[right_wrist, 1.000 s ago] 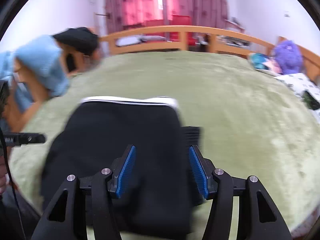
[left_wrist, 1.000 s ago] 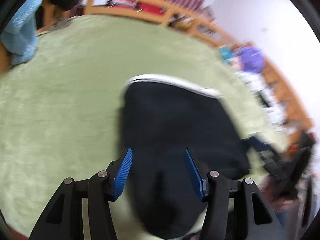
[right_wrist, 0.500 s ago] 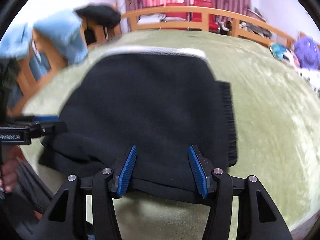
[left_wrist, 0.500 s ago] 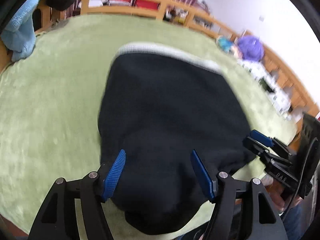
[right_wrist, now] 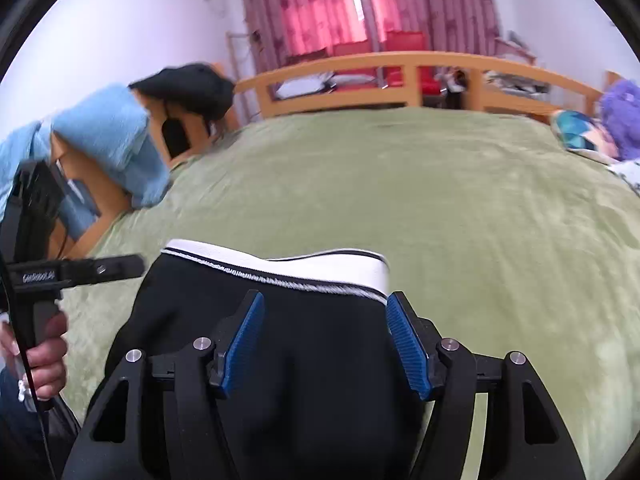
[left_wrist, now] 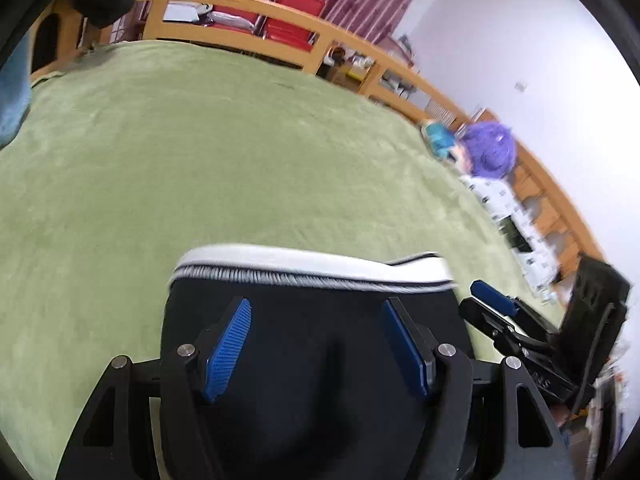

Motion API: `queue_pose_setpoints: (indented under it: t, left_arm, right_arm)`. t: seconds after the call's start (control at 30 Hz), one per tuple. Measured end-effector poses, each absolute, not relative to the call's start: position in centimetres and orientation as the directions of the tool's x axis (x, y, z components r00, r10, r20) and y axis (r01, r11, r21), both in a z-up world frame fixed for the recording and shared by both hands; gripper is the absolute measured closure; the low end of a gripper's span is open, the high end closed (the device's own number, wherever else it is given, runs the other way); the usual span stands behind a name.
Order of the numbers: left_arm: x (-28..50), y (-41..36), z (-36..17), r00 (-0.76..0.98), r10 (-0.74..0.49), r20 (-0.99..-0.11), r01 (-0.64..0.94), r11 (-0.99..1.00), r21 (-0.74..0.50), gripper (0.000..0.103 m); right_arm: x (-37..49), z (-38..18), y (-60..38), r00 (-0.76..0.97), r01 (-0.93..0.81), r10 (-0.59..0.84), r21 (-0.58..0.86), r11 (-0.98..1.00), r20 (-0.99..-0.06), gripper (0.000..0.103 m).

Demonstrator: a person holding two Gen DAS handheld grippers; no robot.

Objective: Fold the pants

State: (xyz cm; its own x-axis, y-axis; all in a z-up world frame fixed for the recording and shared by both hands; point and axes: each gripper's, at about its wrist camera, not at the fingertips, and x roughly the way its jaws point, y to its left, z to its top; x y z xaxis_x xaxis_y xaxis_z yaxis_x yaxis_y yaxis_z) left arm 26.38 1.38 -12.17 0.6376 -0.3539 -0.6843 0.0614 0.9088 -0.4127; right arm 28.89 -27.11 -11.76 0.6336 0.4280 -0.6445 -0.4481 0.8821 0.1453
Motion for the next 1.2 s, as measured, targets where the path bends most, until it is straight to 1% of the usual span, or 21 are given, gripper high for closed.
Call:
queue_pose_setpoints:
  t: [0.07,0.1,0.13,0.2,0.27,0.33,0.4,0.47,0.5,0.53,0.57,0.7,0.87,0.9,0.93,0.97,1.0,1.03,1.13,1.17,1.2]
  left_arm:
    - [28.0,1.2,-13.9,0.625,-0.303,-0.719,0.023,0.928,-0.371,0.038]
    - [28.9,1.7,-14.9,0.613,-0.288,-0.735,-0.01,0.928,-0.372,0.047]
    - [29.3,2.2,-15.5,0.608,-0.289,-0.739,-0.029,0.922,-0.385,0.053]
    - [29.8,2.9,-16.4,0.596,-0.313,-0.739,-0.035,0.91,-0.413,0.054]
    - [29.8,2.7,-16.4,0.6,-0.305,-0.74,-0.034,0.914,-0.405,0.054]
    - [29.8,2.4,-16.4,0.593,-0.292,-0.751,-0.037,0.921,-0.387,0.055]
    - [29.3,2.7,-15.8,0.596,-0.279,-0.753,-0.048,0.924,-0.38,0.056]
    - [27.9,3.1,-14.5,0.607,-0.265,-0.749,-0.063,0.924,-0.377,0.055]
    - [27.0,3.4,-13.9,0.614,-0.256,-0.747,-0.063,0.927,-0.369,0.05]
    - [26.6,3.4,-13.4,0.614,-0.243,-0.751,-0.064,0.933,-0.355,0.038]
    - [25.1,3.7,-13.0,0.617,-0.229,-0.753,-0.067,0.938,-0.34,0.036]
    - [19.9,3.2,-13.3,0.603,-0.229,-0.765,-0.054,0.944,-0.325,0.036]
    - [13.6,0.6,-15.5,0.571,-0.187,-0.799,-0.059,0.962,-0.268,0.036]
    - [12.4,0.2,-16.1,0.57,-0.152,-0.807,-0.072,0.97,-0.234,0.033]
    - [11.3,0.0,-16.6,0.593,-0.122,-0.796,-0.084,0.974,-0.212,0.03]
    - [10.7,0.0,-16.8,0.606,-0.115,-0.787,-0.088,0.974,-0.21,0.027]
    - [10.4,0.1,-17.0,0.607,-0.119,-0.786,-0.088,0.973,-0.215,0.021]
    - [10.4,0.4,-17.3,0.603,-0.124,-0.788,-0.088,0.971,-0.221,0.018]
    - [10.6,1.5,-17.6,0.581,-0.181,-0.794,-0.086,0.956,-0.281,0.017]
    - [10.6,1.6,-17.5,0.576,-0.181,-0.797,-0.083,0.957,-0.278,0.017]
    - [10.3,1.6,-16.9,0.574,-0.167,-0.802,-0.079,0.963,-0.257,0.02]
  right_arm:
    - [30.9,-14.2,-26.4,0.635,-0.379,0.317,0.073,0.922,-0.704,0.044]
    - [32.5,-16.0,-26.6,0.579,-0.367,0.318,0.107,0.924,-0.751,0.045]
    - [33.4,-17.2,-27.2,0.542,-0.355,0.341,0.159,0.921,-0.768,0.049]
    - [34.4,-18.1,-27.9,0.52,-0.347,0.364,0.198,0.917,-0.773,0.048]
    - [35.1,-18.4,-28.2,0.518,-0.35,0.363,0.195,0.916,-0.774,0.045]
    - [35.6,-18.8,-28.6,0.507,-0.334,0.359,0.205,0.92,-0.784,0.045]
    - [35.4,-18.6,-28.5,0.518,-0.324,0.357,0.207,0.923,-0.777,0.045]
    - [34.4,-17.2,-29.3,0.563,-0.291,0.319,0.178,0.94,-0.763,0.045]
    - [33.5,-16.3,-29.6,0.591,-0.274,0.302,0.167,0.947,-0.748,0.045]
    - [32.3,-15.4,-29.9,0.612,-0.255,0.284,0.156,0.954,-0.738,0.045]
    - [31.4,-14.9,-30.1,0.622,-0.246,0.275,0.151,0.958,-0.733,0.046]
    - [25.5,-12.8,-30.7,0.64,-0.272,0.317,0.179,0.945,-0.7,0.046]
    - [18.3,-14.4,-29.6,0.624,-0.305,0.302,0.131,0.943,-0.721,0.046]
    - [17.4,-14.8,-29.5,0.619,-0.316,0.294,0.111,0.942,-0.728,0.046]
    - [16.1,-15.7,-29.1,0.611,-0.327,0.274,0.077,0.942,-0.742,0.046]
    - [15.1,-16.7,-28.7,0.61,-0.331,0.245,0.038,0.943,-0.754,0.046]
    - [14.7,-17.1,-28.6,0.62,-0.329,0.219,0.004,0.944,-0.753,0.046]
    - [13.9,-17.8,-28.4,0.646,-0.329,0.185,-0.052,0.943,-0.74,0.046]
    - [13.6,-18.1,-29.5,0.652,-0.315,0.182,-0.045,0.948,-0.736,0.046]
    - [13.7,-18.0,-29.9,0.649,-0.298,0.169,-0.044,0.954,-0.741,0.043]
    - [13.7,-17.9,-30.4,0.647,-0.273,0.145,-0.05,0.961,-0.749,0.041]
